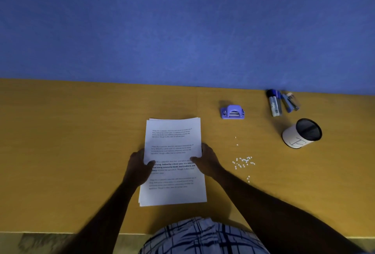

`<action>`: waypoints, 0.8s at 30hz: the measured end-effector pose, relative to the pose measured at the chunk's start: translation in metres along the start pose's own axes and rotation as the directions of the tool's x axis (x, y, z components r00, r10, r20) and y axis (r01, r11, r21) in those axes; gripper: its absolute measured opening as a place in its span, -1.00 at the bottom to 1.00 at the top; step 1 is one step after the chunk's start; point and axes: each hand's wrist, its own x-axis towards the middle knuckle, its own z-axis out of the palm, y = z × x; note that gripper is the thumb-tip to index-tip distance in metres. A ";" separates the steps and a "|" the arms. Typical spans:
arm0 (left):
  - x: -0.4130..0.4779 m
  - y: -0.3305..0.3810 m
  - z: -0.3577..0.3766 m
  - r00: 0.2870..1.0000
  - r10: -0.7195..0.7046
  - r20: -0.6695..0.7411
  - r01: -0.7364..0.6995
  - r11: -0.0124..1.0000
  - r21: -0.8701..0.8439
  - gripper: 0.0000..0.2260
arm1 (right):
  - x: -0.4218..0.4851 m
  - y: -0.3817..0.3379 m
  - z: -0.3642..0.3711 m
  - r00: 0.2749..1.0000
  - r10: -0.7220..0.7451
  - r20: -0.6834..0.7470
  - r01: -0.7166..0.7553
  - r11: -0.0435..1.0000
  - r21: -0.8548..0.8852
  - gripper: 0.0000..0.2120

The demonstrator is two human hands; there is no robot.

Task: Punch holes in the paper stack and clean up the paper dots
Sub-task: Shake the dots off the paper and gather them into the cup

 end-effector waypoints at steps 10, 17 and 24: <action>-0.002 -0.013 -0.010 0.993 0.059 0.107 -0.066 0.995 0.072 -0.61 | -0.001 0.008 -0.006 0.997 -0.066 -0.028 0.063 0.994 -0.092 -0.52; -0.036 -0.055 -0.017 0.992 0.061 0.110 -0.094 0.941 0.324 -0.13 | -0.032 0.041 -0.021 0.999 -0.039 0.012 0.041 0.967 -0.252 -0.29; -0.074 -0.089 -0.004 0.934 0.320 0.162 -0.357 0.784 0.508 0.11 | -0.066 0.077 -0.025 0.953 -0.168 0.254 0.286 0.777 -0.561 0.22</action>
